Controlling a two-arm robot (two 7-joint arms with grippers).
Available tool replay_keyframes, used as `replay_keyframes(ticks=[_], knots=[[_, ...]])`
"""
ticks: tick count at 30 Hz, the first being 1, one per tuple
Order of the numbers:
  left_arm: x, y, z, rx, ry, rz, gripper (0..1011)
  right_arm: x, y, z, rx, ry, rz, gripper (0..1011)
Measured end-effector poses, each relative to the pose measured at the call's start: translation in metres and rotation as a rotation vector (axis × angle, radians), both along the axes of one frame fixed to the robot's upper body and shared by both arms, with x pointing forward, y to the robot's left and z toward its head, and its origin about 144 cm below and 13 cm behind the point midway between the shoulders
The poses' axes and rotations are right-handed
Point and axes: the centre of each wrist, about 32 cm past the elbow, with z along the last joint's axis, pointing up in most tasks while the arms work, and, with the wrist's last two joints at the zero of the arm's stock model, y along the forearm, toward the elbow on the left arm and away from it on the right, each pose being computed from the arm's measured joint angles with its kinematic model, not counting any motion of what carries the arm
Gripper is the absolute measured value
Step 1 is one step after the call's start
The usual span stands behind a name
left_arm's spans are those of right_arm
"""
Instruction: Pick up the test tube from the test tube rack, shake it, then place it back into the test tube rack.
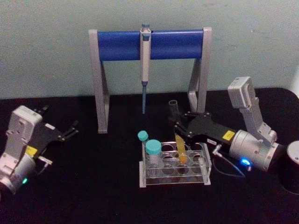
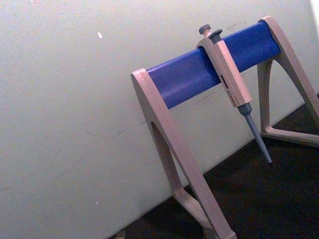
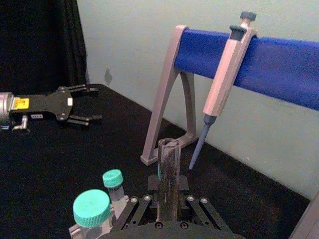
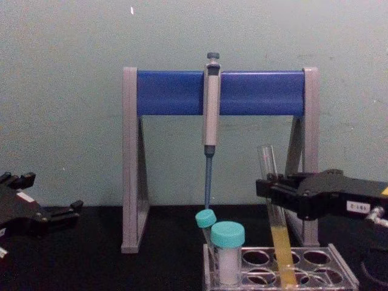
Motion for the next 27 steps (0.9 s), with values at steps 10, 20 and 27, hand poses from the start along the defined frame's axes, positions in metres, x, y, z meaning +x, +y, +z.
replay_keyframes(ticks=[10,20,27], knots=[[0.000,0.000,0.000,0.000,0.000,0.000,1001,-0.008,-0.001,0.011,0.028,-0.060,-0.014,229],[0.000,0.000,0.000,0.000,0.000,0.000,1001,-0.017,-0.006,0.020,0.101,-0.173,-0.032,229],[0.000,0.000,0.000,0.000,0.000,0.000,1001,-0.021,-0.012,0.023,0.130,-0.229,-0.067,229]])
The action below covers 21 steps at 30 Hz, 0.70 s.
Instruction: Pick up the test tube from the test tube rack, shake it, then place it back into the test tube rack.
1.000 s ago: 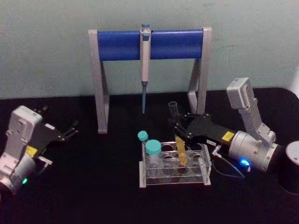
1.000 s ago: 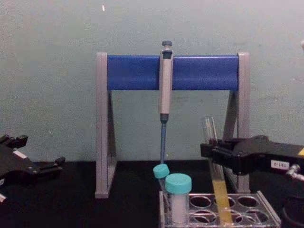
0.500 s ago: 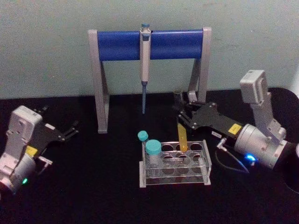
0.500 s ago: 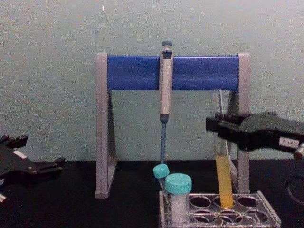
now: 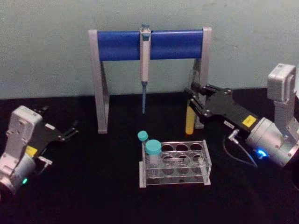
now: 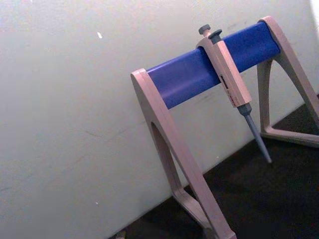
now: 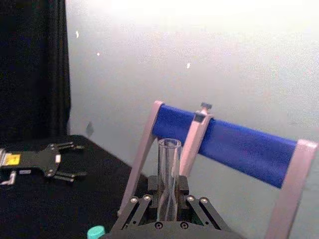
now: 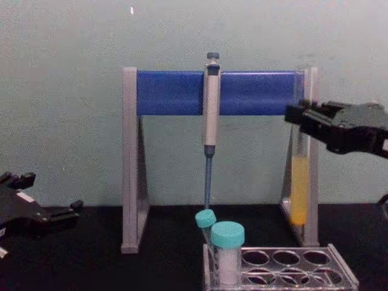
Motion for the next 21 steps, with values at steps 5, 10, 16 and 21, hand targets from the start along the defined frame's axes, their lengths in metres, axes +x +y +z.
replay_keyframes(ticks=[5,10,16,21], knots=[[0.0000,0.0000,0.0000,0.000,0.000,0.000,1001,-0.0022,-0.0031,-0.0013,0.015,-0.035,-0.022,229],[0.0000,0.0000,0.0000,0.000,0.000,0.000,1001,-0.0030,-0.0062,-0.0024,0.023,-0.053,-0.048,229],[0.0000,0.0000,0.0000,0.000,0.000,0.000,1001,-0.0018,-0.0064,-0.0048,0.021,-0.053,-0.080,229],[0.0000,0.0000,0.0000,0.000,0.000,0.000,1001,0.0039,-0.0035,-0.0054,0.020,-0.052,-0.084,229]])
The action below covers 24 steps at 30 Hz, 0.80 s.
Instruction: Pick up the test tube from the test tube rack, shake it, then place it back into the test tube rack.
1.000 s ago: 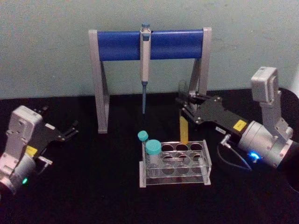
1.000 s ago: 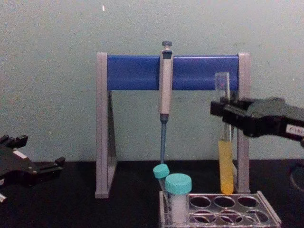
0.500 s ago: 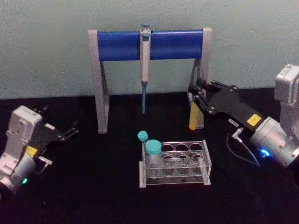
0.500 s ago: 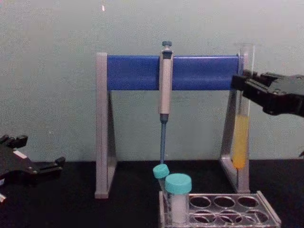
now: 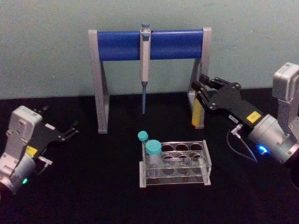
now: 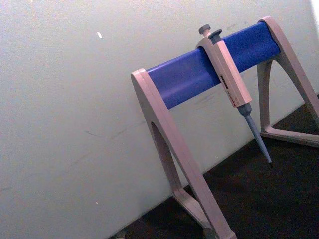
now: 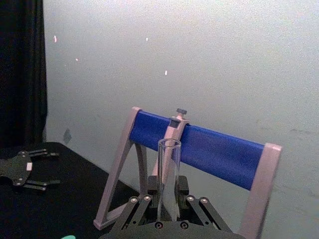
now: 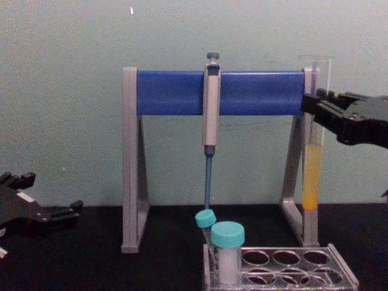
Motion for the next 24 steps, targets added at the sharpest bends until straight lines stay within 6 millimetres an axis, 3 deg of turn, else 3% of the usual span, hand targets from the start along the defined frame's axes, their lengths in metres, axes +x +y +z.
replay_keyframes(ticks=[13,24], knots=[[0.000,0.000,0.000,0.000,0.000,0.000,1001,0.015,0.011,-0.001,0.023,0.024,0.161,229],[0.000,0.000,0.000,0.000,0.000,0.000,1001,0.001,-0.007,0.012,0.000,0.100,0.301,229]])
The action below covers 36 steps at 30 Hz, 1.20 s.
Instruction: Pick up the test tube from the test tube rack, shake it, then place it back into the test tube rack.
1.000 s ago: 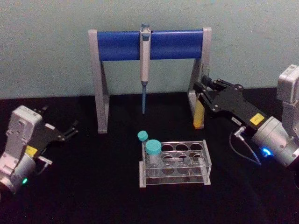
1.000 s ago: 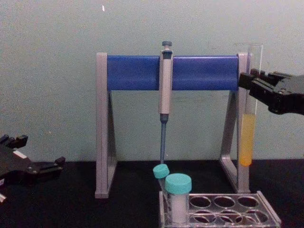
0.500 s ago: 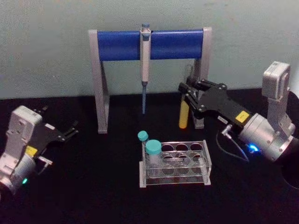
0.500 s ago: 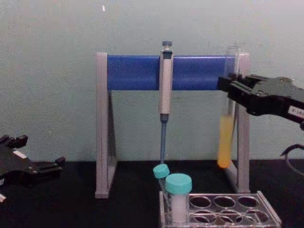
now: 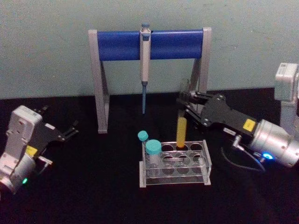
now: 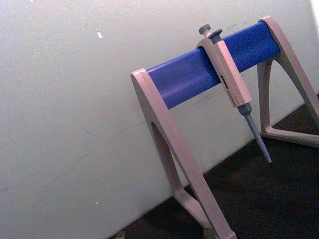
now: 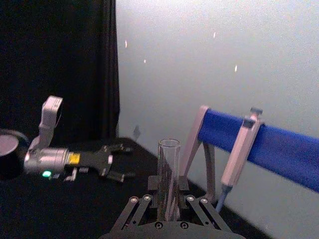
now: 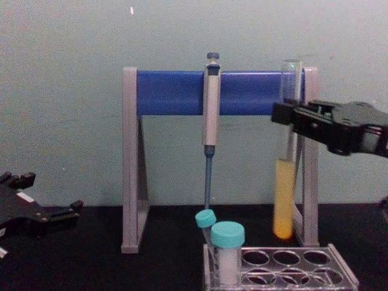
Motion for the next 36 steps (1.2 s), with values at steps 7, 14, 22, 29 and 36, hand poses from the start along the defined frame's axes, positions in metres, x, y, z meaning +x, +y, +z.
replay_keyframes(ticks=[7,14,22,29,36], knots=[[0.000,0.000,0.000,0.000,0.000,0.000,1001,-0.012,-0.019,0.014,-0.073,0.036,-0.010,229],[0.000,0.000,0.000,0.000,0.000,0.000,1001,-0.023,-0.032,0.026,-0.156,0.020,-0.132,229],[0.000,0.000,0.000,0.000,0.000,0.000,1001,-0.018,-0.023,0.020,-0.136,-0.047,-0.267,229],[0.000,0.000,0.000,0.000,0.000,0.000,1001,-0.007,-0.011,0.003,-0.011,-0.080,-0.297,229],[0.000,0.000,0.000,0.000,0.000,0.000,1001,0.005,-0.002,-0.012,0.144,-0.038,-0.205,229]])
